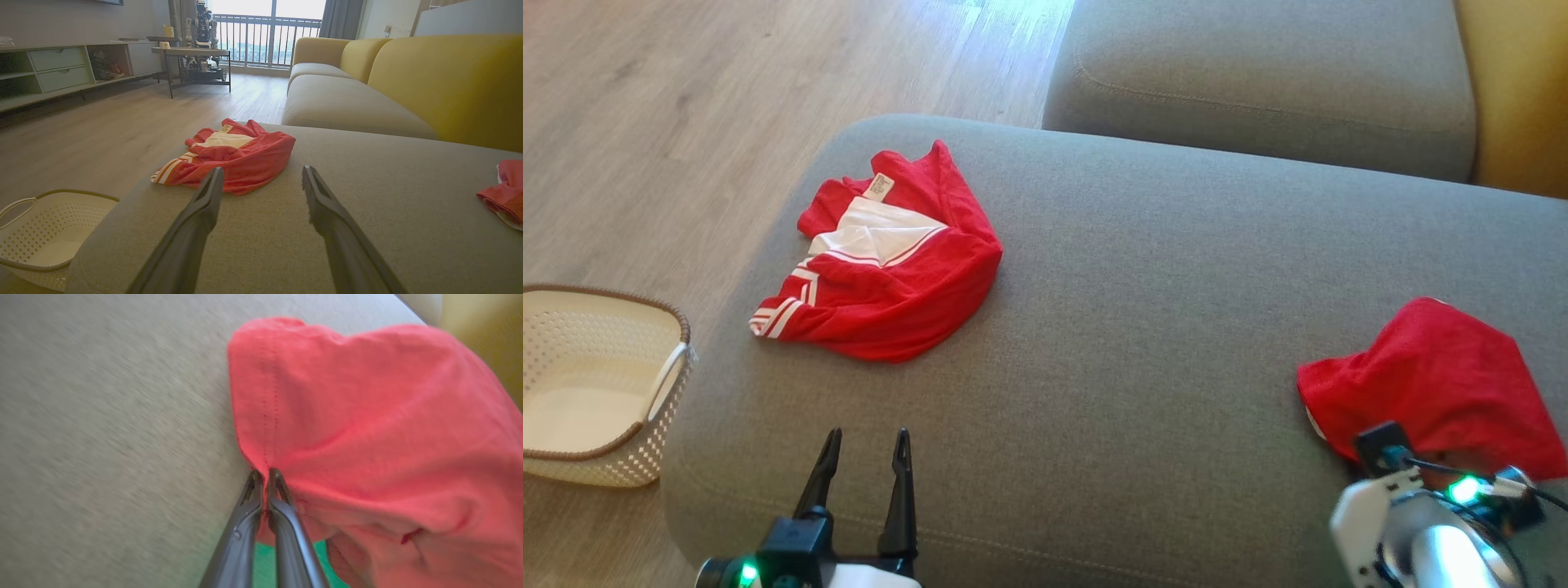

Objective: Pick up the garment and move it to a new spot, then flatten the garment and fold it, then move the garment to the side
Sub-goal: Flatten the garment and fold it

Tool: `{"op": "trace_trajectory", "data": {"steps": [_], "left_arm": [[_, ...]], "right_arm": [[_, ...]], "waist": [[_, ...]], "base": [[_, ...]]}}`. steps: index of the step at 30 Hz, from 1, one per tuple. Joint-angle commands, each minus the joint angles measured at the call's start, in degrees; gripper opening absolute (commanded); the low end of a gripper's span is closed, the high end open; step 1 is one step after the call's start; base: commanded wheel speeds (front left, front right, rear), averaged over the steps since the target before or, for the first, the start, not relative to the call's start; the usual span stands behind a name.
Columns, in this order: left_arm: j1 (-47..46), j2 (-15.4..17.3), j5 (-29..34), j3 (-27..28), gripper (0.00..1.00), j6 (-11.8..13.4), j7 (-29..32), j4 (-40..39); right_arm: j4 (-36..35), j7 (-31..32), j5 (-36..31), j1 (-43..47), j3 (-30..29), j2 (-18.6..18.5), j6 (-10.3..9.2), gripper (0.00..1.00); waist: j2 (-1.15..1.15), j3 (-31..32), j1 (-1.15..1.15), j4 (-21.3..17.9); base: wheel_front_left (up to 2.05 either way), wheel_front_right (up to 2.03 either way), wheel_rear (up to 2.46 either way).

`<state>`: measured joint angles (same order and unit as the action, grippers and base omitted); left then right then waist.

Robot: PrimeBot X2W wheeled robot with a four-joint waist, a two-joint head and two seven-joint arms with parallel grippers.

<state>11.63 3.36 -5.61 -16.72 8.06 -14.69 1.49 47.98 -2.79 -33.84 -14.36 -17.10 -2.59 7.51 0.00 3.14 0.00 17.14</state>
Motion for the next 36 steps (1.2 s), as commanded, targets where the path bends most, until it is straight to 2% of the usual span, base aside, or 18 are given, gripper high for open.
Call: {"op": "trace_trajectory", "data": {"steps": [1,3,6,9,14,17,20,24,27,31,32,36], "left_arm": [[-2.64,-0.48,0.03,1.95,1.00,0.29,-0.30,-2.06],[-2.59,-0.48,-0.08,2.04,1.00,0.40,-0.30,-2.04],[-2.70,-0.48,-0.17,1.80,1.00,0.41,-0.30,-1.95],[-2.79,-0.48,-0.14,1.60,1.00,0.43,-0.30,-1.86],[-2.51,-0.48,-0.22,1.51,1.00,0.67,-0.30,-2.08],[-2.42,-0.48,-0.24,1.29,1.00,0.79,-0.30,-2.15],[-2.60,-0.48,-0.29,0.92,1.00,0.94,-0.30,-2.28],[-2.59,-0.48,-0.34,0.81,1.00,1.14,-0.30,-2.51],[-2.59,-0.48,-0.38,0.80,1.00,1.21,-0.30,-2.53],[-3.15,-0.48,-0.63,0.41,1.00,1.36,-0.30,-2.72],[-3.15,-0.48,-0.63,0.41,1.00,1.36,-0.30,-2.72],[-3.75,-0.48,-0.95,0.14,1.00,1.46,-0.30,-2.97]], "right_arm": [[-0.83,-2.20,1.24,-4.15,2.90,-0.29,-0.02,0.00],[0.04,-5.61,4.34,-5.65,5.79,-0.29,-0.02,0.00],[0.67,-9.75,12.80,-7.75,12.41,-0.29,-0.02,0.00],[-1.98,-11.53,26.45,-9.76,22.32,-0.29,-0.02,0.00],[-13.24,-12.08,49.05,-11.62,36.04,-0.29,-0.02,0.00],[-19.11,-12.17,56.17,-14.19,38.23,-0.29,-0.02,0.00],[-25.02,-12.19,59.91,-16.45,35.78,-0.29,-0.02,0.00],[-30.27,-12.20,60.07,-17.67,28.29,-0.29,-0.02,0.00],[-28.74,-12.20,56.06,-17.05,21.55,-0.29,-0.02,0.00],[-19.88,-11.09,41.76,-14.16,9.24,-0.29,-0.02,0.00],[-19.88,-11.09,41.76,-14.16,9.24,-0.29,-0.02,0.00],[-12.19,-6.54,30.23,-11.55,-2.55,-0.29,-0.02,0.02]], "waist": [[0.00,0.08,0.00,-0.09],[0.00,0.24,0.00,-0.29],[0.00,0.68,0.00,-0.72],[0.00,1.21,0.00,-1.16],[0.00,1.75,0.00,-2.59],[0.00,1.85,0.00,-3.58],[0.00,1.70,0.00,-4.39],[0.00,1.37,0.00,-5.81],[0.00,1.21,0.00,-7.02],[0.00,0.69,0.00,-7.90],[0.00,0.69,0.00,-7.90],[0.00,-0.44,0.00,-8.68]], "base": [[0.00,0.00,0.00],[0.00,0.00,0.00],[0.00,0.00,0.00],[0.00,0.00,0.00],[0.00,0.00,0.00],[0.00,0.00,0.00],[0.00,0.00,0.00],[0.00,0.00,0.00],[0.00,0.00,0.00],[0.00,0.00,0.00],[0.00,0.00,0.00],[0.00,0.00,0.00]]}}
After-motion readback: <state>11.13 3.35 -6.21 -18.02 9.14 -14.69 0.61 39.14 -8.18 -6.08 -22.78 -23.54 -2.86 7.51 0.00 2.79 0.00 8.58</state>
